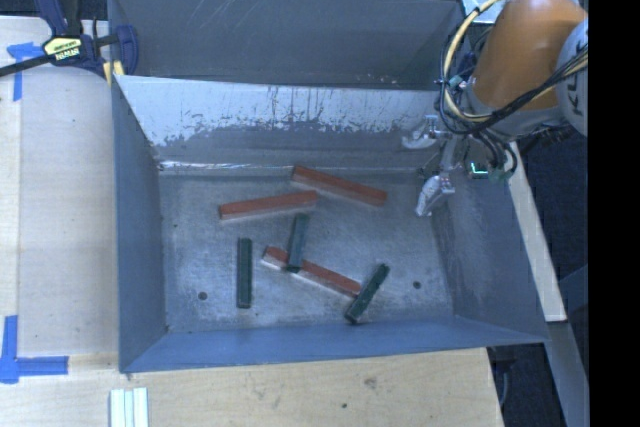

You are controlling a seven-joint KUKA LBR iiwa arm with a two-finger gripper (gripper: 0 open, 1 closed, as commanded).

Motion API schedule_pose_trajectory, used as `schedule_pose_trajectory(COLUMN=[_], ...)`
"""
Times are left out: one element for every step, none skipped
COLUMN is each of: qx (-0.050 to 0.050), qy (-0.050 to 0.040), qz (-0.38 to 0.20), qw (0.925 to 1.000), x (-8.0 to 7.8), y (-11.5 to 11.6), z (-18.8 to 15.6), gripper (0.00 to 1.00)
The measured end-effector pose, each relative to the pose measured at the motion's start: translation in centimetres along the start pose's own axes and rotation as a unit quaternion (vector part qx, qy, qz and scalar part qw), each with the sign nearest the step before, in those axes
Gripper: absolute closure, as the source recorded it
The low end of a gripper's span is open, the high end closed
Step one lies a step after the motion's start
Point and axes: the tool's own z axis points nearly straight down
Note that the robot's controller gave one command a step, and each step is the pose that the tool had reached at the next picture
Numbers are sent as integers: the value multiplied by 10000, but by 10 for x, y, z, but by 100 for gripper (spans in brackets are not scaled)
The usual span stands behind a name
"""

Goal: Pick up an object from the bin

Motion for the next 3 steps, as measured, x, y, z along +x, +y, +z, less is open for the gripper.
schedule_pose_trajectory(qx=[6,16,16], qy=[-42,-153,-153], qz=[-10,-308,-308], qw=[10000,9994,9994], x=[-2,4,4], y=[0,48,48], z=[-5,61,61], gripper=[0,100,100])
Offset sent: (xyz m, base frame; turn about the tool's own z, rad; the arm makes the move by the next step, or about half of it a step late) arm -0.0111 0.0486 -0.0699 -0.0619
